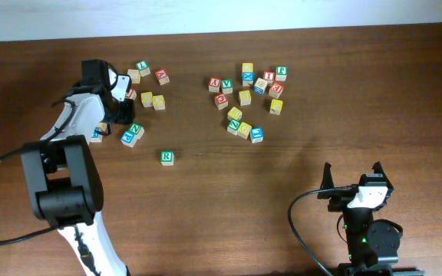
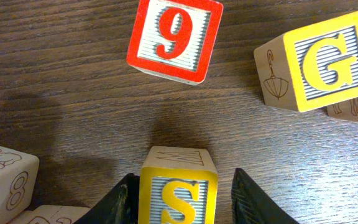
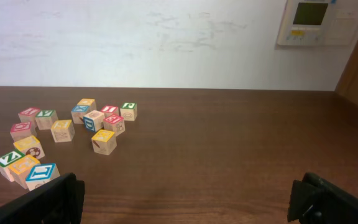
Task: Spell out RSS
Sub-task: 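Reach the left gripper to the yellow S block and grasp it, then carry the yellow S block and lower it right of the R block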
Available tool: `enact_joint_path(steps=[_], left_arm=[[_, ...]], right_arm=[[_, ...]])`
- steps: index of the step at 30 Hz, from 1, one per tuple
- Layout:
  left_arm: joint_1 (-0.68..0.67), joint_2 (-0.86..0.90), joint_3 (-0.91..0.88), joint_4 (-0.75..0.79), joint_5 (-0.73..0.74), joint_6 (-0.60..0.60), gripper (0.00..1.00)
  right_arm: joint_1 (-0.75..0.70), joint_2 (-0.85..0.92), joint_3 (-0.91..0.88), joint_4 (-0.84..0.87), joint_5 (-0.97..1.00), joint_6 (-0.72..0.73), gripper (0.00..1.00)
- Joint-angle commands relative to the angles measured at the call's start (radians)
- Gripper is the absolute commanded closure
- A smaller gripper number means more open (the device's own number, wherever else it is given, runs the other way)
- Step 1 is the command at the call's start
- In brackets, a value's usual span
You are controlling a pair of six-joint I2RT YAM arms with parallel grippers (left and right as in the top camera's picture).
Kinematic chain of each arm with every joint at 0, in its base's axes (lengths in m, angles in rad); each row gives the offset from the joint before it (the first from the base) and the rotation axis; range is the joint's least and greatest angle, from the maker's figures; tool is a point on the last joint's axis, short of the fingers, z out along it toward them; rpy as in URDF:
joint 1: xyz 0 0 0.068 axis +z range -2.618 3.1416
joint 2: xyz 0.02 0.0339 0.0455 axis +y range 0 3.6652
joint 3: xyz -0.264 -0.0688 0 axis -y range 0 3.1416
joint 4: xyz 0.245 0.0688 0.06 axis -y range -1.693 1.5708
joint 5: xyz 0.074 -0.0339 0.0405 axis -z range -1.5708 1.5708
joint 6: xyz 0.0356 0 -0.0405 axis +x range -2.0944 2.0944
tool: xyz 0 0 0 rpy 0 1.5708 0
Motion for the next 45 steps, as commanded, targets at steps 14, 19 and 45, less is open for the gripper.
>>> enact_joint_path(steps=[14, 19, 45], left_arm=[[0.003, 0.010, 0.010, -0.005, -0.004, -0.041, 0.72], [0.003, -0.040, 0.012, -0.005, -0.003, -0.053, 0.74], [-0.149, -0.449, 0.012, -0.489, 0.389, -0.427, 0.84]], right_arm=[[-0.007, -0.008, -0.005, -0.008, -0.001, 0.010, 0.02], [-0.007, -0.008, -0.005, -0.008, -0.001, 0.010, 0.02], [-0.007, -0.008, -0.005, -0.008, -0.001, 0.010, 0.02]])
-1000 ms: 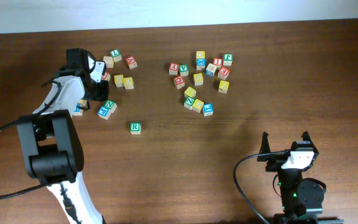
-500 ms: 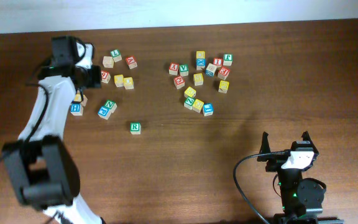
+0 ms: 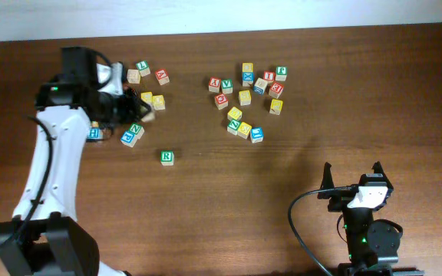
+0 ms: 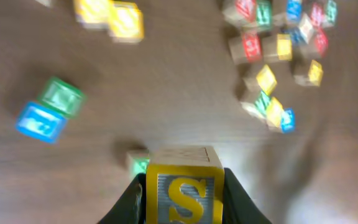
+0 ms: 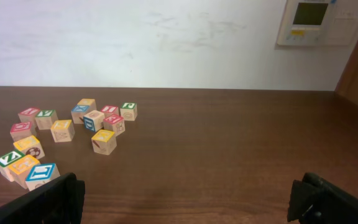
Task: Spell out RSS
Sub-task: 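Carry the yellow S block and lower it right of the R block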
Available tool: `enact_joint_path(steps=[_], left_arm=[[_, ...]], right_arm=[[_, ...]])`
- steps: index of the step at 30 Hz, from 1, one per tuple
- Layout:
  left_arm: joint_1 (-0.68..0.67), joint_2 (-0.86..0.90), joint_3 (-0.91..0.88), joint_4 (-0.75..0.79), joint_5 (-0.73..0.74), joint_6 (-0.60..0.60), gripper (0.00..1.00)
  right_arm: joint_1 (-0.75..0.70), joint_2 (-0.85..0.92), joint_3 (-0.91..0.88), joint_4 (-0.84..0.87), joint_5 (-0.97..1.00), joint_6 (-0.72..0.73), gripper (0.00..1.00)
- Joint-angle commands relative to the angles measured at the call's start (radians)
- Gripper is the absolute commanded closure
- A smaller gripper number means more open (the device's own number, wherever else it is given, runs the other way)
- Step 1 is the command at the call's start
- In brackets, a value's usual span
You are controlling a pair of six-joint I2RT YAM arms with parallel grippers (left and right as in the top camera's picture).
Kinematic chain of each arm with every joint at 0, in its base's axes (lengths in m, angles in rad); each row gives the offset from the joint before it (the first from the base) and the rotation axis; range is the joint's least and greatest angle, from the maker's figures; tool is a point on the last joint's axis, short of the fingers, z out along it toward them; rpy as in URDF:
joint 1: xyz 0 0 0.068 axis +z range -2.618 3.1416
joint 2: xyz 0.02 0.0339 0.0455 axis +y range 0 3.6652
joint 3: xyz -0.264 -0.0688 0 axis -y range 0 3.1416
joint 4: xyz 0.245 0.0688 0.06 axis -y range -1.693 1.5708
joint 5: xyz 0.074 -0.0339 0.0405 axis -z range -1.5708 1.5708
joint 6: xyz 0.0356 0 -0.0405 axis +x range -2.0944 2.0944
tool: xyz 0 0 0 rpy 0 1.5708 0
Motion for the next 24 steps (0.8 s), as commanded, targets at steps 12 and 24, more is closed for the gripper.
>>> enact_joint_path(steps=[12, 24], left_arm=[[-0.344, -0.014, -0.143, -0.089, -0.248, -0.200, 0.90], [-0.394, -0.012, -0.397, 0.259, -0.476, -0.298, 0.92]], right_arm=[[-0.007, -0.008, -0.005, -0.008, -0.001, 0.010, 0.02], [-0.007, -0.008, -0.005, -0.008, -0.001, 0.010, 0.02]])
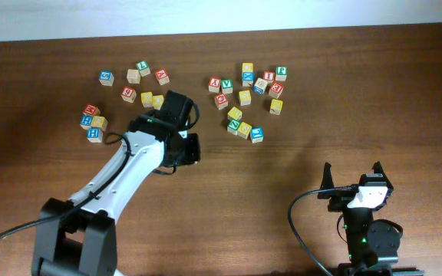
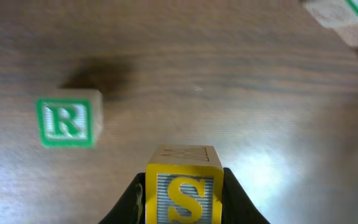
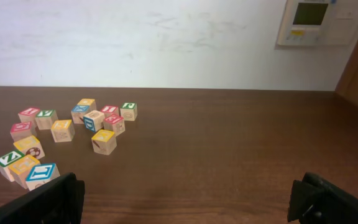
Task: Spell out RSS
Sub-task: 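Carry the yellow S block and lower it right of the R block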
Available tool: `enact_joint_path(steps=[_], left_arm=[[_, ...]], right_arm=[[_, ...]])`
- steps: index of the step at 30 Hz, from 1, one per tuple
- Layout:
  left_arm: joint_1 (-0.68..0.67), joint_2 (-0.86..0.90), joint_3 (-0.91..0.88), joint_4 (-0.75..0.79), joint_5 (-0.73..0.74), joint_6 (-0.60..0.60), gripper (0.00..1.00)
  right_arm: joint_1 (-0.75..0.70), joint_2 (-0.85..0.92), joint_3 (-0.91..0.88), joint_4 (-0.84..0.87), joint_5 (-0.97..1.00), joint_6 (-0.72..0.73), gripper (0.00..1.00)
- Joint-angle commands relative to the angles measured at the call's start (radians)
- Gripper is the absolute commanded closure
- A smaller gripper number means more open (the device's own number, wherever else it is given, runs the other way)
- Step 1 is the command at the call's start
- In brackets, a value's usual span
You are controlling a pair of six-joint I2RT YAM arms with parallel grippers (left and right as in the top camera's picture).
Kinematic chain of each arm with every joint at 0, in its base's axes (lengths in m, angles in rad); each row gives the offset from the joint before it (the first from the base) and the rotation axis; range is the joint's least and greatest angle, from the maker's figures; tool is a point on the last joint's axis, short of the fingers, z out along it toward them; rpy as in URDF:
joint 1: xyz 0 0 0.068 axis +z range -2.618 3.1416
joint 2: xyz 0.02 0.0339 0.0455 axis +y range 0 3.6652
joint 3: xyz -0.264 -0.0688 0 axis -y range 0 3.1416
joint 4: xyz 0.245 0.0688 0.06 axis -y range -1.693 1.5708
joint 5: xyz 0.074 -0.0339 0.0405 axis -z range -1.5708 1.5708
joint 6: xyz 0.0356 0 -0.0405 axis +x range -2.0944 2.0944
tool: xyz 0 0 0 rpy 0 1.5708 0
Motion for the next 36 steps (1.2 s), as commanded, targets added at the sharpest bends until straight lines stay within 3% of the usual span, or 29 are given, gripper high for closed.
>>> enact_joint_path(steps=[1, 36], left_arm=[[-0.002, -0.009, -0.057, 0.037, -0.157, -0.033, 0.91], [-0.003, 0.062, -0.114, 0.200, -0.155, -0.011, 0.92]], right_arm=[[-0.007, -0.008, -0.005, -0.008, -0.001, 0.011, 0.02], [-0.007, -0.008, -0.005, -0.008, -0.002, 0.011, 0.02]])
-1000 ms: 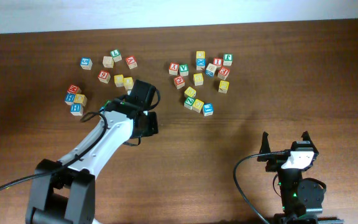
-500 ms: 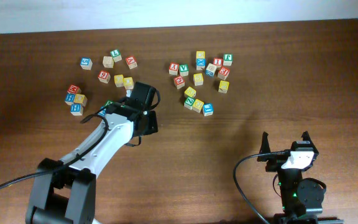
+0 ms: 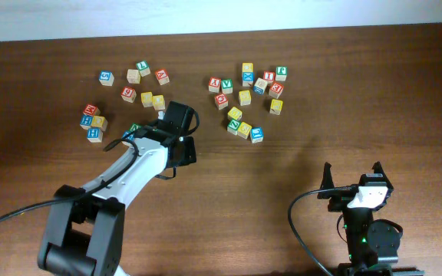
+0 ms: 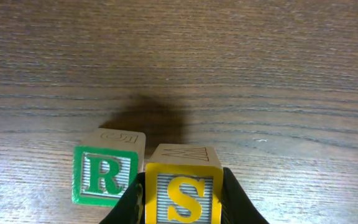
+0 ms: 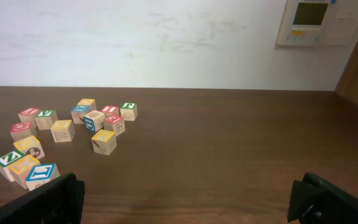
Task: Spell out RSS
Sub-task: 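Carry the yellow S block and lower it right of the R block, then set the yellow S block beside the green R block and open the left gripper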
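My left gripper (image 4: 182,204) is shut on a yellow S block (image 4: 182,186), one black finger on each side of it. Just to its left a green R block (image 4: 104,175) sits on the wooden table (image 4: 260,74). The S block's left edge meets or overlaps the R block's right edge; whether S rests on the table cannot be told. In the overhead view the left gripper (image 3: 181,148) covers both blocks. At the near right my right gripper (image 3: 353,181) stands open and empty, its fingers wide apart in the right wrist view (image 5: 185,202).
A left cluster of letter blocks (image 3: 129,88) lies behind the left arm, and a right cluster (image 3: 248,100) sits at mid-table. A green and blue pair (image 3: 133,130) peeks out beside the left arm. The right wrist view shows the right cluster (image 5: 73,127) at far left.
The left gripper with the S block has moved toward the R block; the gap between them is gone and S now stands right beside R. The right arm has not moved.
The left gripper stood open around the S block on the table in the left cluster. Then it was shut on S, held up above the table. Then it held S near the lone R block, and now S is right beside R.
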Available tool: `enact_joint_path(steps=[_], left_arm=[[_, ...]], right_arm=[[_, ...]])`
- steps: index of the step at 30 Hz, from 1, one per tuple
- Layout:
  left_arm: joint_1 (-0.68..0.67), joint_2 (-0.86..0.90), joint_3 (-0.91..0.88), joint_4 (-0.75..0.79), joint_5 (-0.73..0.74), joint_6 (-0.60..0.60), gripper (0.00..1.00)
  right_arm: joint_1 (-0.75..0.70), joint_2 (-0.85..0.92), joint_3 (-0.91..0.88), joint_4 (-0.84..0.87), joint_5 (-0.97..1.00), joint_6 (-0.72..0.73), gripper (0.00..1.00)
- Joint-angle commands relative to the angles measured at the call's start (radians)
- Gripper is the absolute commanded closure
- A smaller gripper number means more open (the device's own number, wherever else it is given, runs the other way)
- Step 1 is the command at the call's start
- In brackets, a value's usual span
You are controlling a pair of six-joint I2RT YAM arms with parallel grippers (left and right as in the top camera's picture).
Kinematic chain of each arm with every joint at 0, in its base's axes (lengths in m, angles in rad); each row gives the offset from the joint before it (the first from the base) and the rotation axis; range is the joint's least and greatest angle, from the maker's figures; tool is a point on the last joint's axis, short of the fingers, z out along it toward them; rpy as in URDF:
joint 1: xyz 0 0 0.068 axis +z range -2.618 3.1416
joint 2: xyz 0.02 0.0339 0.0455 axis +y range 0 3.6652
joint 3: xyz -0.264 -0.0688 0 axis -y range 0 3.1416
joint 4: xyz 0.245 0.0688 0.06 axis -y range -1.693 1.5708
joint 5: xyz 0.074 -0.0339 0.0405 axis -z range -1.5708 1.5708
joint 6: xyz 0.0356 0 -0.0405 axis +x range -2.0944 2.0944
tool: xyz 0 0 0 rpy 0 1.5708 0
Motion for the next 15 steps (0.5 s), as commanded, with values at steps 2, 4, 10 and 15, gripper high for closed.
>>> enact_joint_path(steps=[2, 4, 10, 15], left_arm=[[-0.003, 0.011, -0.008, 0.010, 0.000, 0.022, 0.92], [-0.005, 0.012, -0.008, 0.012, 0.002, 0.042, 0.93], [-0.017, 0.040, -0.008, 0.013, 0.000, 0.062, 0.94], [-0.018, 0.071, -0.008, 0.013, -0.001, 0.061, 0.93]], right_arm=[[-0.007, -0.008, -0.005, -0.008, -0.001, 0.010, 0.02], [-0.007, -0.008, -0.005, -0.008, -0.001, 0.010, 0.02], [-0.007, -0.008, -0.005, -0.008, -0.001, 0.010, 0.02], [-0.007, -0.008, -0.005, -0.008, -0.001, 0.010, 0.02]])
